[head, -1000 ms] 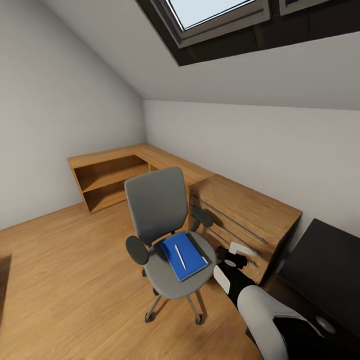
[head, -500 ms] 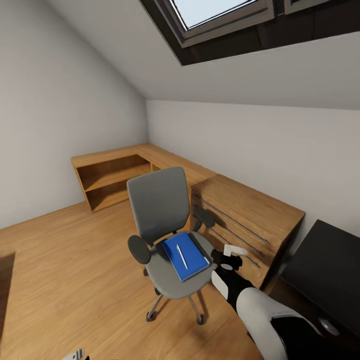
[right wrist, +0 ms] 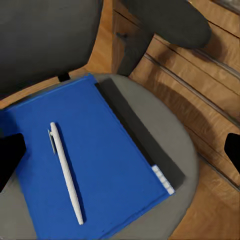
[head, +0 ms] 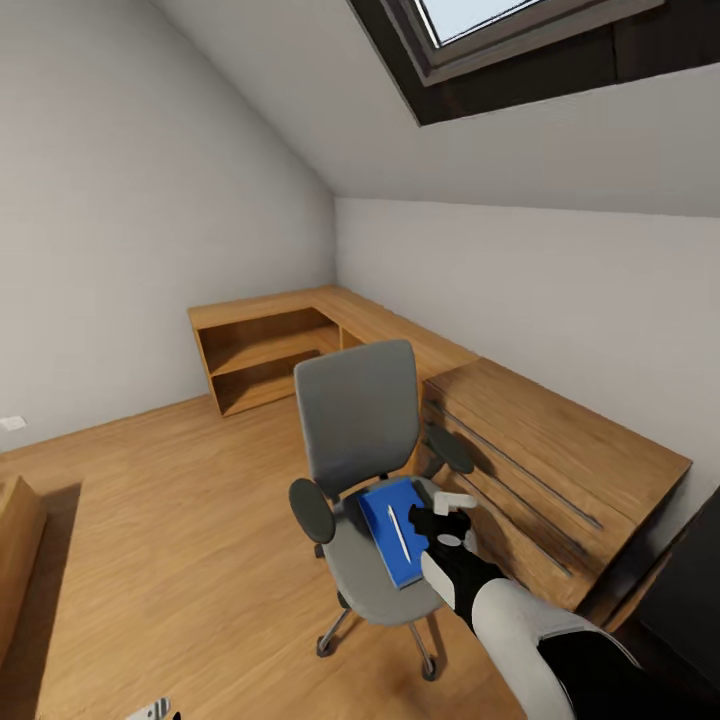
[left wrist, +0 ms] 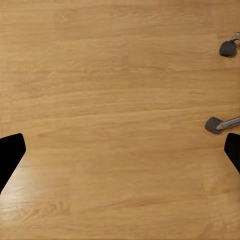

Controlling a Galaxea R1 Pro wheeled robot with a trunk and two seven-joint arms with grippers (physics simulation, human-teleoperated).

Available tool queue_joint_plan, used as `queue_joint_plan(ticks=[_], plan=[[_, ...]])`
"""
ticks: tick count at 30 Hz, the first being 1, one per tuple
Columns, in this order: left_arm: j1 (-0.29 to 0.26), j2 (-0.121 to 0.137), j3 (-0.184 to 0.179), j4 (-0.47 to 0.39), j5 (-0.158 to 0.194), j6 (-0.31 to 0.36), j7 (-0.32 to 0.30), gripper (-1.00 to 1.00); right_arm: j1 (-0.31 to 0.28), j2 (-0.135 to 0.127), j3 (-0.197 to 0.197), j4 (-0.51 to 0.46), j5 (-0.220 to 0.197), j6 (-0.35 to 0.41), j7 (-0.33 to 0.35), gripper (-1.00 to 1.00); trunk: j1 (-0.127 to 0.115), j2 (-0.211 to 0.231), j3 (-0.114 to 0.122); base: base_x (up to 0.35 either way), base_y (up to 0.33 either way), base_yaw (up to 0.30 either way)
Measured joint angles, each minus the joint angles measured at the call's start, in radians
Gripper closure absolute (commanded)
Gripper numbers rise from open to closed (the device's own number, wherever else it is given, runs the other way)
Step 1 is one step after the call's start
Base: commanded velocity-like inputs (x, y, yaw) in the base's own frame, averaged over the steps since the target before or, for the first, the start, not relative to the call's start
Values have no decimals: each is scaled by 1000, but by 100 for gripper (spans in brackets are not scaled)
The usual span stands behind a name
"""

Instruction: In the bedroom, organize the workspace by keeping the computer under the desk, ensuring the monitor is on the desk, placing the keyboard on the desk next to the monitor, placing the mouse on the desk next to the keyboard, moving the folder from the swivel chair onto the desk next to the mouse, stacking the notebook on top of the folder with the pen on top of the notebook, and positioning the swivel chair next to the desk.

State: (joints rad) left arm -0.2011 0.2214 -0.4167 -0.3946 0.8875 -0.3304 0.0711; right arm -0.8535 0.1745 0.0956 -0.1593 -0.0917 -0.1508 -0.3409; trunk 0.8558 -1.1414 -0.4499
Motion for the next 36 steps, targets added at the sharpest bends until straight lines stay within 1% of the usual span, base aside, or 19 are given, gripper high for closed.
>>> queue_joint_plan(ticks=[3,4,9,13,17,21,22,25,26,27,28,29,30,31,32,33,34,35,36], plan=[[0,0,-1,0,-3,0,0,-100,0,0,14,5,3,0,31,-100,0,0,-1,315,0,116],[0,-1,-2,0,-7,1,0,-100,0,0,20,9,4,0,56,-100,0,0,-2,319,0,61],[0,-8,-2,0,-26,1,1,-100,0,0,32,17,10,-1,127,-100,0,0,-2,319,0,31],[0,-15,-1,0,-34,2,1,-100,0,0,39,19,21,-3,156,-100,0,0,-2,209,0,9],[0,-19,-1,0,-40,3,0,-100,0,0,43,23,51,-4,175,-100,0,0,-2,43,0,2],[0,-20,-1,-4,-43,3,1,-100,0,0,48,34,71,0,224,-100,1,0,-2,6,0,0],[0,-20,0,-29,-42,5,1,-100,0,0,68,44,99,15,272,-100,1,0,-2,1,0,0],[0,-18,3,-73,-38,8,1,-100,0,0,80,47,116,44,301,-100,1,0,-2,0,0,0],[0,-12,6,-118,-34,18,2,-100,0,0,92,47,124,114,329,-100,4,-7,-5,0,0,0],[0,-7,9,-139,-33,31,3,-100,0,0,94,46,126,153,337,-100,8,-14,-9,0,0,0],[0,2,10,-169,-33,59,4,-100,0,0,95,45,128,193,343,-100,12,-21,-12,0,0,0],[7,84,10,-312,14,335,101,-100,-1,0,92,0,131,315,348,-100,16,-28,-15,0,0,0],[16,131,9,-476,64,443,211,-100,-1,0,91,-19,131,337,348,-100,20,-35,-18,0,0,0],[20,133,7,-670,92,476,271,-100,-1,0,89,-27,131,345,347,-100,23,-42,-21,0,0,0],[28,148,1,-856,170,549,493,-100,-1,0,87,-45,131,362,345,-100,27,-49,-24,0,0,0],[30,150,-1,-905,187,561,557,-100,-1,0,87,-48,131,365,345,-100,31,-56,-27,0,0,0],[31,151,-4,-939,198,570,605,-100,-1,0,86,-50,131,367,344,-100,35,-63,-30,0,0,0],[32,152,-15,-987,213,581,681,-100,-1,0,86,-53,130,370,344,-100,39,-70,-34,0,0,0],[33,153,-24,-1005,219,584,711,-100,-1,0,86,-54,130,371,343,-100,43,-77,-37,0,0,0]])
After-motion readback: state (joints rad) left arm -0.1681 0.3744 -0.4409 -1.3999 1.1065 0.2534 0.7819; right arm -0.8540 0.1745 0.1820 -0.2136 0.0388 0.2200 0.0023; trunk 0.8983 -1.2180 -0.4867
